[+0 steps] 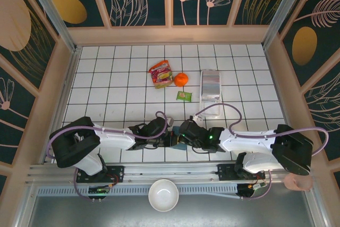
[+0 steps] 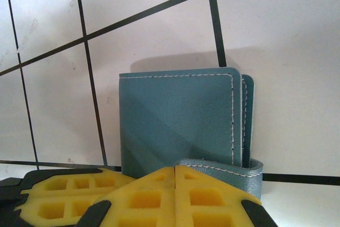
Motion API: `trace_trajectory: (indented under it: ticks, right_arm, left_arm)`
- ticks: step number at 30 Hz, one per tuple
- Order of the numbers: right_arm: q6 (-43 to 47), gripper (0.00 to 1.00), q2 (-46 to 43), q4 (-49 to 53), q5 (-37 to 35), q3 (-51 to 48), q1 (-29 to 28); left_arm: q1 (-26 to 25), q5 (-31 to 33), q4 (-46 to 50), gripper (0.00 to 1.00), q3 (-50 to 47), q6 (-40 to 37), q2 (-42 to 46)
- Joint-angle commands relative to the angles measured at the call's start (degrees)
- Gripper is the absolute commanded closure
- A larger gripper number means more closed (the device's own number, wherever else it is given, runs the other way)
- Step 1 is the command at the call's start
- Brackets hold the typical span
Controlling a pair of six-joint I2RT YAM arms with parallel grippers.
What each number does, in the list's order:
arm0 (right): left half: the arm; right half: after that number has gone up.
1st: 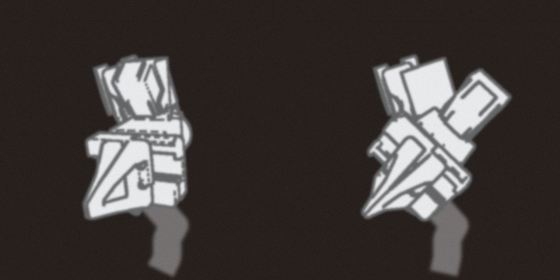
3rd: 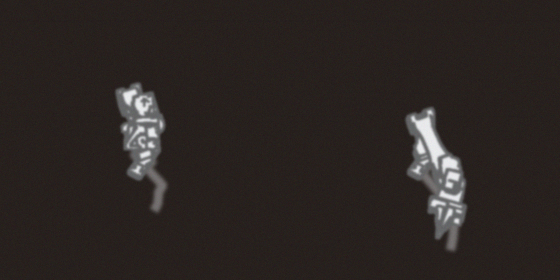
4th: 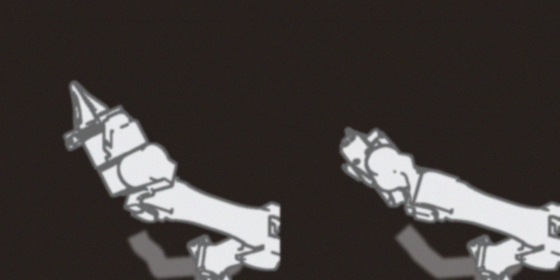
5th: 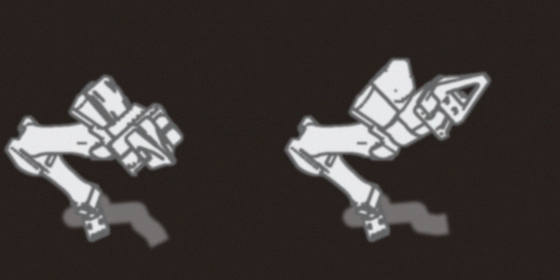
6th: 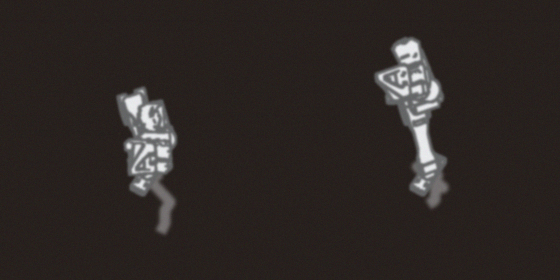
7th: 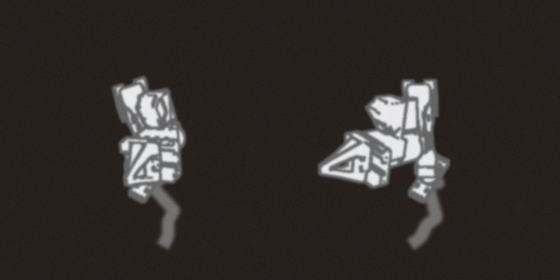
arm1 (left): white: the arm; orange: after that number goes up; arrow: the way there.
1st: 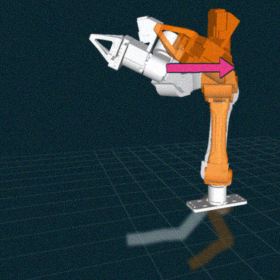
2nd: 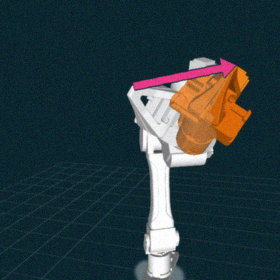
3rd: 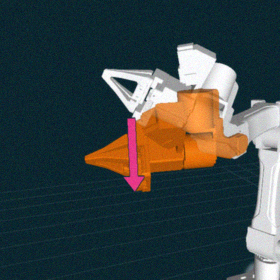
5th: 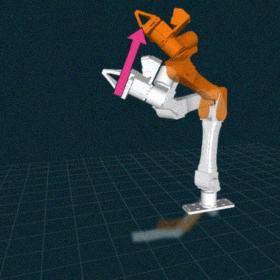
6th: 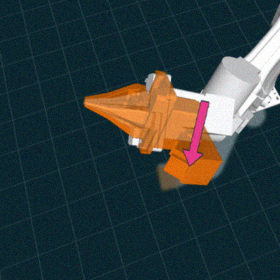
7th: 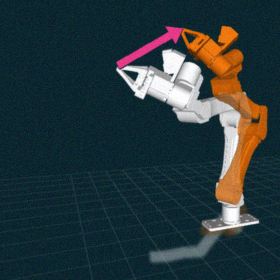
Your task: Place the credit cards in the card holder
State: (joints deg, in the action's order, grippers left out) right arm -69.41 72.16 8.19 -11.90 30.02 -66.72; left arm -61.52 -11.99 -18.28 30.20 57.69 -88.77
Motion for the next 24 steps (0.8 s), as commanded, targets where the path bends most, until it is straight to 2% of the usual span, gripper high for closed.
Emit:
trace_trajectory:
  ticks: [1,24]
  right_arm:
    - [0.2,1.00,-0.2,-1.6,-0.5,-0.9,0.4]
    - [-2.9,1.00,6.4,-3.4,2.3,-3.8,0.5]
  left_arm:
    - [-0.3,0.7,3.7,1.00,-1.6,0.2,-1.0]
    - [-0.3,0.9,3.6,1.00,-1.8,0.4,-0.6]
